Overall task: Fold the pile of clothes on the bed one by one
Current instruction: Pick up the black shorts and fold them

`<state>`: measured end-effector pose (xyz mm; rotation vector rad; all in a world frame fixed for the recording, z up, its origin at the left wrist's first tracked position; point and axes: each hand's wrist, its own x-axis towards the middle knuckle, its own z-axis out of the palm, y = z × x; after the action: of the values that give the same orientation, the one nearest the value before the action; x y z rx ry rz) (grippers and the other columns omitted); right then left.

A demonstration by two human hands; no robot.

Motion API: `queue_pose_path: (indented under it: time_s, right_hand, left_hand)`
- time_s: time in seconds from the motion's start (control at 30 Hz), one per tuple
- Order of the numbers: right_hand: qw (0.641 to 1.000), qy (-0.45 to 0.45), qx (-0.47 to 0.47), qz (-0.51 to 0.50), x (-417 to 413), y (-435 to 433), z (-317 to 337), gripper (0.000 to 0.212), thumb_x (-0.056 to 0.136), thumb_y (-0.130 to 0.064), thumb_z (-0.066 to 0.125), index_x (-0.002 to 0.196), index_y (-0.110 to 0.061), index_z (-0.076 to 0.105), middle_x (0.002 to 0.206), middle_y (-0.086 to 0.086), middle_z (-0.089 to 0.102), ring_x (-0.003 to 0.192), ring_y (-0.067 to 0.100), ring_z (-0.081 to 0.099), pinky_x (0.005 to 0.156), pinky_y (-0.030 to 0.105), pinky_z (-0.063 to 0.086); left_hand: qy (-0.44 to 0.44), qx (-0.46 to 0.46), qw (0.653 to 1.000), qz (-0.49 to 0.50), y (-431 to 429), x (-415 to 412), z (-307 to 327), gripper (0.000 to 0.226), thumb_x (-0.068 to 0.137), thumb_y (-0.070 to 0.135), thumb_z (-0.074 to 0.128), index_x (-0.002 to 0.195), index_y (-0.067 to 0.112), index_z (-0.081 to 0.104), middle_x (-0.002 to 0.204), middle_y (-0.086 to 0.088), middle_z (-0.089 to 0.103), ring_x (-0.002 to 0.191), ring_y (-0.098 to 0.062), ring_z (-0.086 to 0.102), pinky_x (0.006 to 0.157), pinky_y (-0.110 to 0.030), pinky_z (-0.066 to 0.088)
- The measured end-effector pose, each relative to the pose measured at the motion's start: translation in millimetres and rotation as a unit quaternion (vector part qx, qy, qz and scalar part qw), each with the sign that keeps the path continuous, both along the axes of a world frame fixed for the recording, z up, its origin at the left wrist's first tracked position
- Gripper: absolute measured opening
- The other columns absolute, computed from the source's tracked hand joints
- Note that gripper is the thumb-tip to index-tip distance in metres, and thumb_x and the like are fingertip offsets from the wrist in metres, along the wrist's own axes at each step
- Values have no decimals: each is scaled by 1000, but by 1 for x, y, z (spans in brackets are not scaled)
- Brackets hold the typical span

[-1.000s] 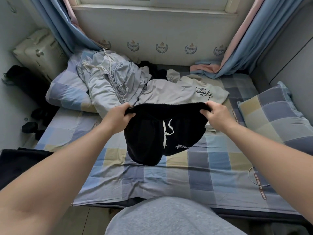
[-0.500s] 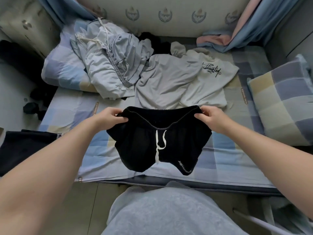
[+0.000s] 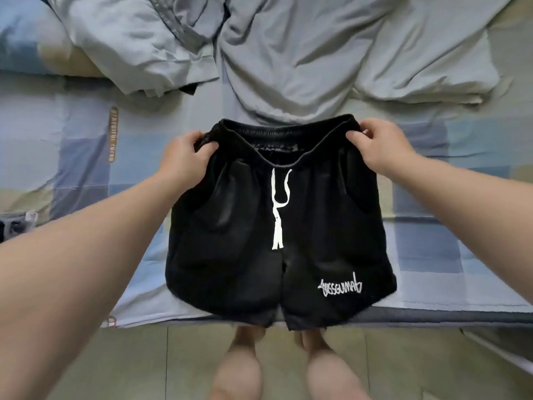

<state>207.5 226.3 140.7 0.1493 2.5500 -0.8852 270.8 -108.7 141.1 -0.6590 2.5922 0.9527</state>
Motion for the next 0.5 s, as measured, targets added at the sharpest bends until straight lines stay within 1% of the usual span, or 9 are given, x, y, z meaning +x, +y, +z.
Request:
queue_pose_path:
  time_s: [0.03,0.1,0.17,0.23,0.27,0.3,0.37,0.43,0.5]
  right_hand:
    - [1000,3,1,-9,-13,-5,-35,29,100,-40,55,111,-17,68,101,7,68,98,31,63,91,45,52]
    - [999,16,-9,-28,-33,-14,-102,27,99,-41,56,109,-19,69,100,7,69,98,33,64,91,45,52]
    - [997,37,-25,-68,-47,-22,-156,22,98,-39,57,104,-21,69,95,4,66,96,30,64,89,40,51]
    - [990,55,-39,-123,-54,-26,-195,15,98,-37,57,97,-25,67,93,0,64,97,26,63,89,36,49]
    - [987,61,-46,-139,-55,-27,-207,14,98,-38,57,98,-26,65,95,-1,64,100,25,63,91,35,48]
    - [985,62,-51,-151,-55,-26,-216,15,97,-39,58,102,-26,65,99,-2,63,104,24,62,94,34,48]
    - [984,53,-53,-163,-47,-21,-219,31,94,-44,60,119,-25,61,108,-3,60,108,22,60,98,34,46]
    - [988,19,-46,-145,-31,-10,-210,46,91,-49,64,130,-26,54,113,-4,60,109,22,60,101,38,47]
    - [991,-40,-48,-121,-9,6,-196,59,87,-50,69,137,-27,48,121,-4,61,114,23,61,103,44,47]
  left_hand:
    - [9,-16,1000,5,-5,-12,-35,28,100,43,56,112,20,67,101,-2,66,97,-28,60,87,-40,48]
    - [24,-44,999,19,-12,-31,-99,29,100,44,54,110,20,68,99,-3,66,97,-30,60,86,-38,48]
    - [49,-58,997,35,-16,-43,-152,29,101,40,53,109,17,69,99,-7,66,99,-31,61,80,-33,42]
    - [73,-72,993,57,-19,-50,-189,28,102,37,51,110,15,67,106,-11,67,105,-32,61,79,-31,39]
    - [85,-80,991,71,-18,-51,-201,28,102,37,50,113,16,65,113,-11,66,109,-33,59,83,-32,39]
    - [93,-95,987,85,-17,-51,-208,29,101,38,50,118,18,62,121,-10,62,115,-33,56,91,-35,41]
    - [105,-159,978,90,-9,-47,-207,35,98,40,51,129,23,53,138,-7,50,128,-34,45,104,-44,35]
    - [147,-199,968,33,8,-41,-194,36,96,35,54,130,24,52,143,-5,45,129,-34,40,104,-46,31]
    - [200,-158,965,-69,35,-36,-179,29,94,28,56,123,22,58,132,-5,52,120,-34,46,99,-46,37]
